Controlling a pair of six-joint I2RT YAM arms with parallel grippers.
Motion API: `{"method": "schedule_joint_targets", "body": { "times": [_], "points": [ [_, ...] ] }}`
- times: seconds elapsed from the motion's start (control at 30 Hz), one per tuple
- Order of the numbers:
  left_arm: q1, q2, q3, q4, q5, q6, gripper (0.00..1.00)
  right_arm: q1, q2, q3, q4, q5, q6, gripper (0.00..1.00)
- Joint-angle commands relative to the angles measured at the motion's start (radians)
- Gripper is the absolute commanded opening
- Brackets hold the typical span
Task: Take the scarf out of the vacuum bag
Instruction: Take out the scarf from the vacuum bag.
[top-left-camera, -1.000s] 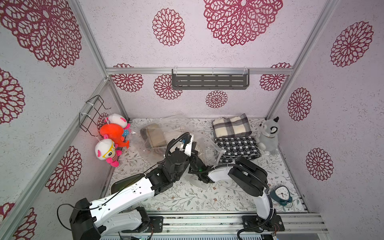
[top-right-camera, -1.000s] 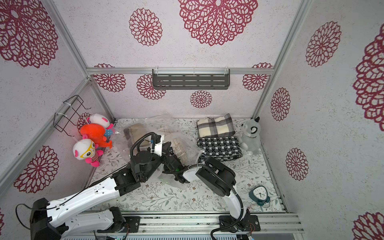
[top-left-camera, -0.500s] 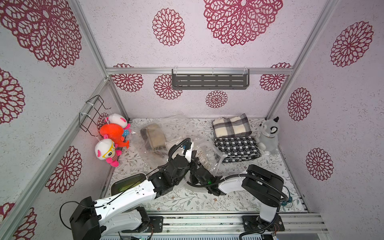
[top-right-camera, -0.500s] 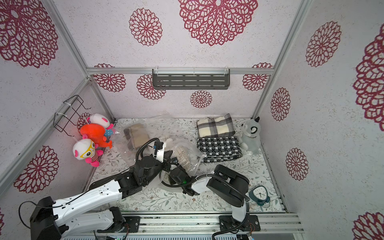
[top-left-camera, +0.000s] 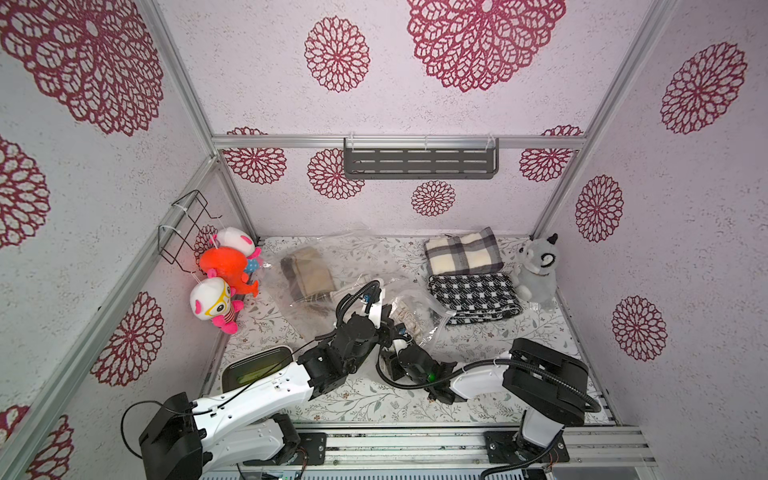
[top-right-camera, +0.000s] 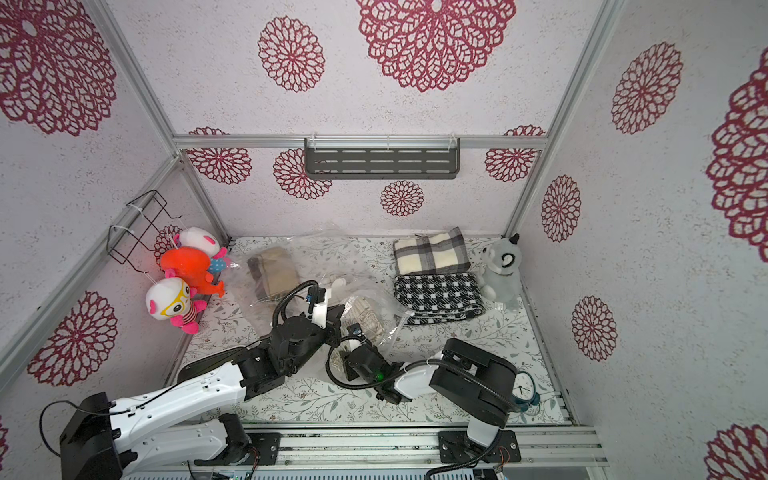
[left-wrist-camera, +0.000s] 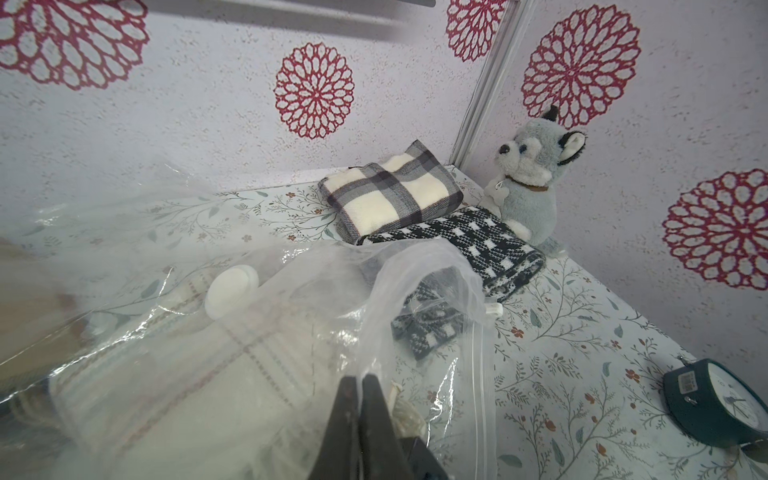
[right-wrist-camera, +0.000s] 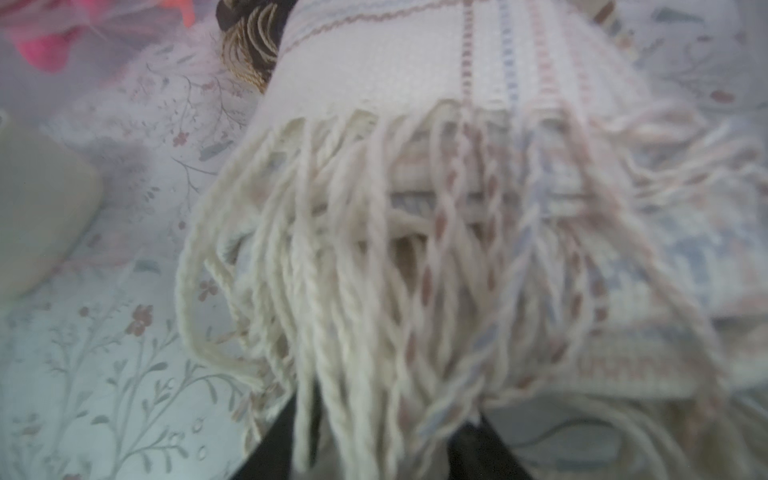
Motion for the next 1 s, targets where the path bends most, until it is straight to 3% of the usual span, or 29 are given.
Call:
{"method": "schedule_joint_targets", "body": {
  "times": [0.0, 0.23, 0.47, 0.63, 0.97],
  "points": [
    [-0.004, -0.026, -0.029, 0.034, -0.010, -0.022, 0.00, 0.003, -0.122, -0.022, 0.065, 0.040, 0.004, 0.66],
    [-0.004, -0.023, -0.042, 0.081, -0.006, -0.033, 0.00, -0.012, -0.219, -0.080, 0.106, 0.182, -0.004, 0.87],
    [-0.006, -0.010, 0.005, 0.107, -0.029, -0.015, 0.00, -0.099, -0.121, -0.051, 0.189, 0.149, 0.075, 0.90],
    [-0.007, 0.012, 0.015, 0.123, -0.051, -0.005, 0.00, -0.150, -0.063, -0.028, 0.222, 0.128, 0.144, 0.98],
    [-0.017, 0.057, 0.021, 0.131, -0.039, -0.007, 0.00, -0.197, 0.013, 0.017, 0.249, 0.028, 0.277, 0.99]
  ]
}}
